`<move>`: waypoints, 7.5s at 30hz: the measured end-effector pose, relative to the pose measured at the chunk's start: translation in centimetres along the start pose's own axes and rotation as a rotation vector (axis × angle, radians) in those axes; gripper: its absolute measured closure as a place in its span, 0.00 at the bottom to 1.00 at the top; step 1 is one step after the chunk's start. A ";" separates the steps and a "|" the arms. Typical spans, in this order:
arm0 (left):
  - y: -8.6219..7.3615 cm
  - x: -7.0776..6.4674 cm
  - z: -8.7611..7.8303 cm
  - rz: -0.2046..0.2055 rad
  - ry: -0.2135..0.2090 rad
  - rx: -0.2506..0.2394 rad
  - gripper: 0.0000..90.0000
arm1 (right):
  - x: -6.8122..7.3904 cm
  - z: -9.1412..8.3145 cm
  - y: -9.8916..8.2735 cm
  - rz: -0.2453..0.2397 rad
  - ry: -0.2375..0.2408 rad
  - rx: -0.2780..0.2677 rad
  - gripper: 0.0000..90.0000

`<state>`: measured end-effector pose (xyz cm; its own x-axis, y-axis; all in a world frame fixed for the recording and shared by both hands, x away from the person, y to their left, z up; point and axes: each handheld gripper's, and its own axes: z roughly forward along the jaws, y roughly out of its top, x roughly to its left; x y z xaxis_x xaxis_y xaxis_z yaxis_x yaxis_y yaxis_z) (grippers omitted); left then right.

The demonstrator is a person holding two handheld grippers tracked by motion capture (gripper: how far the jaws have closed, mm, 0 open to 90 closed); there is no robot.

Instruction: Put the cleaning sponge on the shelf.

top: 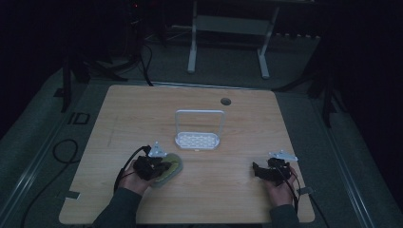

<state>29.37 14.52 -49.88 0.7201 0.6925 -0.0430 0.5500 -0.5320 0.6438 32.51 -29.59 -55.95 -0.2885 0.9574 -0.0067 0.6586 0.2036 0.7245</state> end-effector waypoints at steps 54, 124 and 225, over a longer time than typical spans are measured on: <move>5.0 3.1 -0.8 0.057 -0.050 0.314 0.66 | 0.0 0.1 0.1 -0.005 0.005 0.002 0.15; 7.1 2.4 2.7 0.244 -0.076 0.622 0.79 | 0.0 0.1 0.1 -0.005 0.005 0.001 0.15; 15.2 -1.2 3.7 0.653 -0.032 0.368 0.79 | 0.0 0.1 0.1 -0.006 0.006 0.000 0.15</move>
<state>38.47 3.80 -42.87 0.9574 0.1687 0.2346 0.1085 -0.9624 0.2491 32.69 -29.54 -55.95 -0.2965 0.9550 -0.0064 0.6567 0.2088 0.7246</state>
